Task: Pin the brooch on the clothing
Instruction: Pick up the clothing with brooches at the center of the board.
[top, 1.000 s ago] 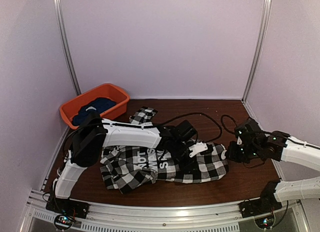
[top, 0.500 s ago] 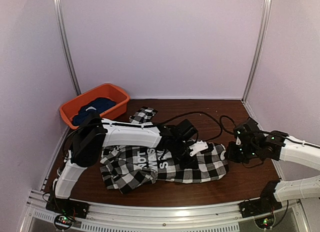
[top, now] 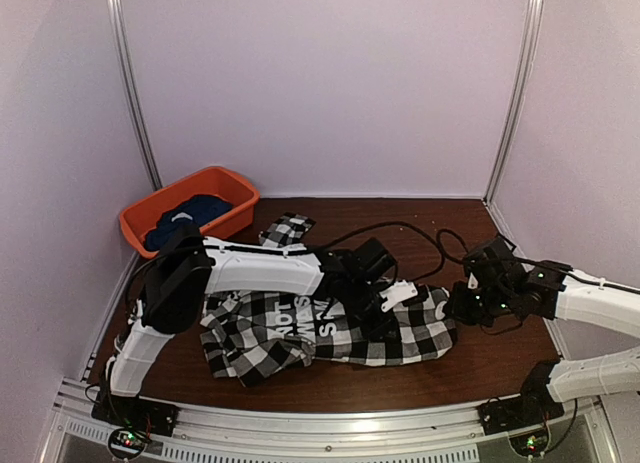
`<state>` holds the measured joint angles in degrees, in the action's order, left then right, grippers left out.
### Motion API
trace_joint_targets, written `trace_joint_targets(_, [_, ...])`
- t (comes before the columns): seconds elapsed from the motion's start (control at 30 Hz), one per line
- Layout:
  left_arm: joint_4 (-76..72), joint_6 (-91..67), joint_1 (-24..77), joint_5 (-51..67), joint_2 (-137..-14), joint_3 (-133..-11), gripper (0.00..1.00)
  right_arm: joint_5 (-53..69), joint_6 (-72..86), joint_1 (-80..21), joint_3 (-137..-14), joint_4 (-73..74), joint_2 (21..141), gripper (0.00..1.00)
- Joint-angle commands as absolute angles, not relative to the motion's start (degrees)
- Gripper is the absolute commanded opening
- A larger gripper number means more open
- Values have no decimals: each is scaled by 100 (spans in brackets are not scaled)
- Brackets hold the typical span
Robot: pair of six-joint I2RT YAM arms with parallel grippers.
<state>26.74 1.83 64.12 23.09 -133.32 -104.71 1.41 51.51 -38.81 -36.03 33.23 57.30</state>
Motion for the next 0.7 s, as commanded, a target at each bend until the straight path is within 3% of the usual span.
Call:
trace_joint_targets(0.0, [2619, 91, 6528, 2111, -13425, -10793, 39, -119, 5204, -3861, -3614, 3463, 5610, 0])
trace_joint_targets(0.33, [3372, 49, 6543, 1741, -13855, -11319, 41, -282, 5193, -3854, -3673, 3667, 5434, 0])
trace_joint_targets(0.47, [3471, 108, 6597, 1605, -13878, -11292, 49, -339, 5195, -3854, -3716, 3765, 5372, 0])
trace_joint_targets(0.67, [3501, 147, 6647, 1351, -13943, -11191, 50, -351, 5194, -3851, -3720, 3787, 5318, 0])
